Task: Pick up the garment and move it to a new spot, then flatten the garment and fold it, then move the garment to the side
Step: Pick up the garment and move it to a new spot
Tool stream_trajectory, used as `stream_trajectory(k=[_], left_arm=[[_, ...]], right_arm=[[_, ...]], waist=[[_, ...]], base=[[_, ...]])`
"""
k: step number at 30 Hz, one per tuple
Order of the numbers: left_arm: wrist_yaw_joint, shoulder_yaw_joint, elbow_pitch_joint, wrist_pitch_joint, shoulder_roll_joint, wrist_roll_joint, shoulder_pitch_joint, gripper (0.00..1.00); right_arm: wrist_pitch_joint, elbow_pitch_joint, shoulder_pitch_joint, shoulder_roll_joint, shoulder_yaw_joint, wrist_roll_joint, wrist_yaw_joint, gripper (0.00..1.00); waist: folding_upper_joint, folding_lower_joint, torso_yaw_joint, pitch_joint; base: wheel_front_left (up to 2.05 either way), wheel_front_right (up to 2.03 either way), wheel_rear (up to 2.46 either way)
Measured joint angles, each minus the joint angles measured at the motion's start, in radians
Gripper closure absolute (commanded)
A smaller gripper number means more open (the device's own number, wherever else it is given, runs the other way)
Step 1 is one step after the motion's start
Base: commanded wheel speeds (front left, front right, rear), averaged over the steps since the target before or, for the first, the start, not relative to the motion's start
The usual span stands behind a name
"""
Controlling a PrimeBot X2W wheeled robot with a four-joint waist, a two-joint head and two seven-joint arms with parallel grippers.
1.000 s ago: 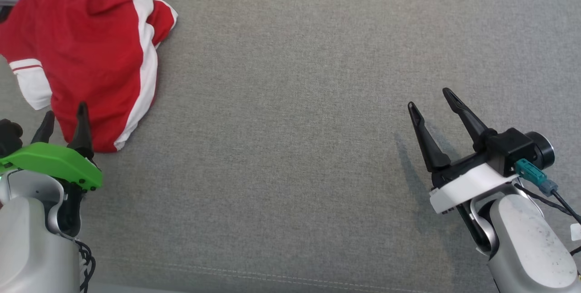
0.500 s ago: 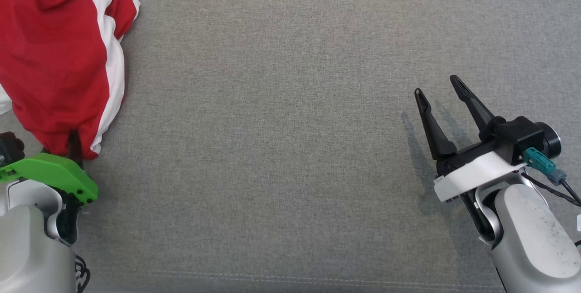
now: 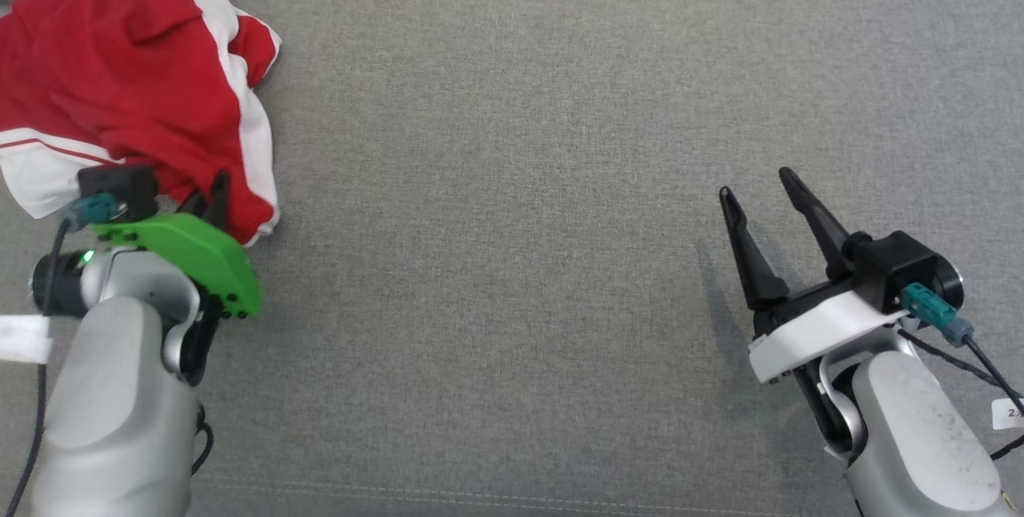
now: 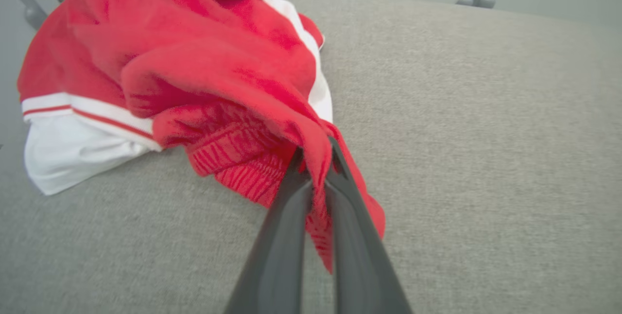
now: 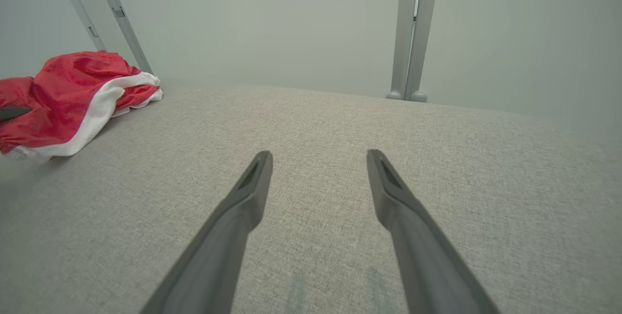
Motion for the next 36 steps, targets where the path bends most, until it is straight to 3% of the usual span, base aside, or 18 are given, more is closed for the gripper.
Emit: stream_trajectory(k=[5,10,13,19,28,33,36], left_arm=[[-0.007,-0.136,-0.13,-0.004,-0.047,0.023,-0.051,1.0],[-0.007,-0.374,-0.281,0.031,-0.083,0.006,-0.078,1.0],[-0.007,-0.505,-0.364,0.072,-0.105,-0.049,-0.093,1.0],[-0.007,-0.678,-0.522,0.175,-0.103,-0.194,-0.154,1.0],[-0.007,-0.712,-0.653,0.277,-0.107,-0.346,-0.208,1.0],[-0.007,-0.641,-0.647,0.306,-0.108,-0.362,-0.247,1.0],[0.027,-0.598,-0.584,0.331,-0.108,-0.388,-0.248,1.0]], right_arm=[[0.0,0.019,0.028,0.03,0.032,0.02,0.0,0.0],[0.0,0.025,0.029,0.048,0.063,0.029,0.0,0.0],[0.0,0.027,0.037,0.049,0.071,0.034,0.001,0.0],[0.0,0.031,0.051,0.067,0.069,0.04,0.001,0.0],[0.0,0.029,0.086,0.075,0.044,0.048,0.001,0.0],[0.0,0.025,0.087,0.078,0.036,0.048,0.001,0.0],[0.0,0.025,0.087,0.078,0.034,0.049,0.001,0.0]], waist=[[0.0,0.0,0.003,-0.049],[0.0,0.0,-0.003,-0.104],[0.0,0.0,-0.017,-0.134],[0.0,0.0,-0.085,-0.176],[0.0,0.0,-0.2,-0.197],[0.0,0.0,-0.265,-0.194],[0.0,0.0,-0.302,-0.188]], base=[[0.0,0.0,0.0],[0.0,0.0,0.0],[0.0,0.0,0.0],[0.0,0.0,0.0],[0.0,0.0,0.0],[0.0,0.0,0.0],[0.0,0.0,0.0]])
